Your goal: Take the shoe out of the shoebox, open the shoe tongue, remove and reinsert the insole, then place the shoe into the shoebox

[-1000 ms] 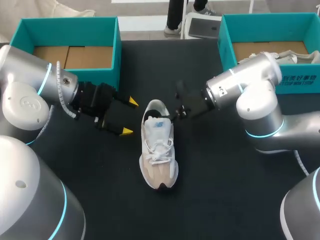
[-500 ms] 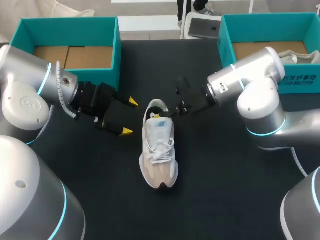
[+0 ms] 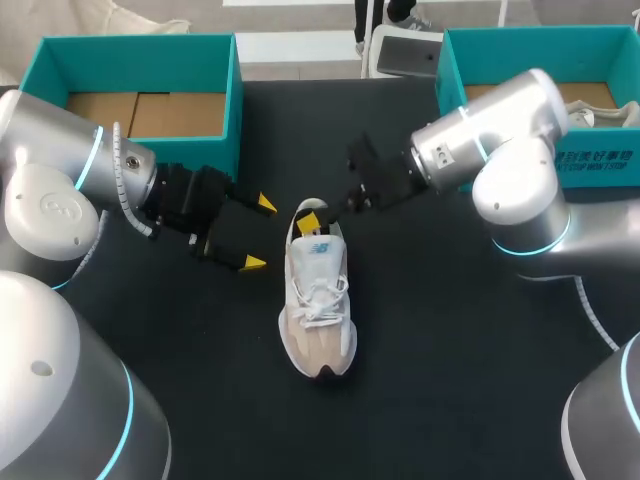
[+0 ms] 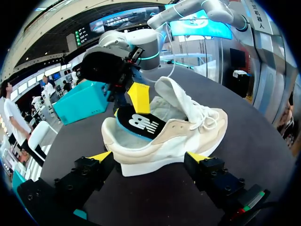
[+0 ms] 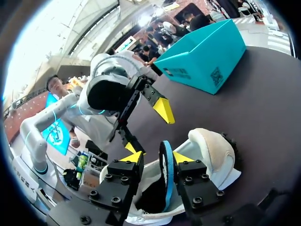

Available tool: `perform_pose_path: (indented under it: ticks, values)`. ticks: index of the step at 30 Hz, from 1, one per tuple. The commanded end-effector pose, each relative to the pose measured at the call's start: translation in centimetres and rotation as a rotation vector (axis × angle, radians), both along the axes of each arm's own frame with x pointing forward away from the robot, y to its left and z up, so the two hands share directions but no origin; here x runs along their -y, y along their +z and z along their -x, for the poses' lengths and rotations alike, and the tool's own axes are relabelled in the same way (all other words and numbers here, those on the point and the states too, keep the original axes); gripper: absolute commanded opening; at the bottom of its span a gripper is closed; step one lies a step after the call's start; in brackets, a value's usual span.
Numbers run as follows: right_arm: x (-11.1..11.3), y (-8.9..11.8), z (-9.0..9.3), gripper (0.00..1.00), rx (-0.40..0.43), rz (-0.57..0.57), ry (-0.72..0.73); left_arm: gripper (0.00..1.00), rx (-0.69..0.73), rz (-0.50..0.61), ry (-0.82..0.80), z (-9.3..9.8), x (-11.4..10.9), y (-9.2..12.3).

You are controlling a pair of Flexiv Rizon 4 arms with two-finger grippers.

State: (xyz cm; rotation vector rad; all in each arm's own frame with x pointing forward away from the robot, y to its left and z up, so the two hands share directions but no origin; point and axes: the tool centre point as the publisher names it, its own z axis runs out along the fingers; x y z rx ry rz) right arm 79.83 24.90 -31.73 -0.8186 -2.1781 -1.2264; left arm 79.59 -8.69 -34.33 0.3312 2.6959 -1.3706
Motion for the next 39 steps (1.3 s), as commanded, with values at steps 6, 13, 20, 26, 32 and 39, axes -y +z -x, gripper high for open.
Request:
perform_pose_path:
  ticks: [6, 13, 20, 26, 32, 39]
  values:
    - [-0.2, 3.5, -1.8, 0.4, 0.053, 0.054, 0.05, 1.0, 0.001, -0.003, 0.001, 0.1, 0.1, 0.0]
    - [0.4, 7.2, -2.1, 0.41, 0.208, 0.002, 0.043, 1.0, 0.001, -0.003, 0.001, 0.1, 0.1, 0.0]
    - [1.9, 8.3, -0.2, 0.41, 0.221, -0.025, -0.037, 1.0, 0.001, -0.003, 0.001, 0.1, 0.1, 0.0]
    - [3.5, 8.3, 1.9, 0.37, 0.154, -0.009, -0.118, 1.0, 0.001, -0.003, 0.001, 0.1, 0.1, 0.0]
    - [4.8, 8.8, 3.2, 0.3, 0.106, 0.025, -0.187, 1.0, 0.001, -0.003, 0.001, 0.1, 0.1, 0.0]
    - [4.8, 8.5, 3.0, 0.0, 0.064, 0.085, -0.273, 1.0, 0.028, -0.031, -0.055, 0.0, -2.5, 2.1]
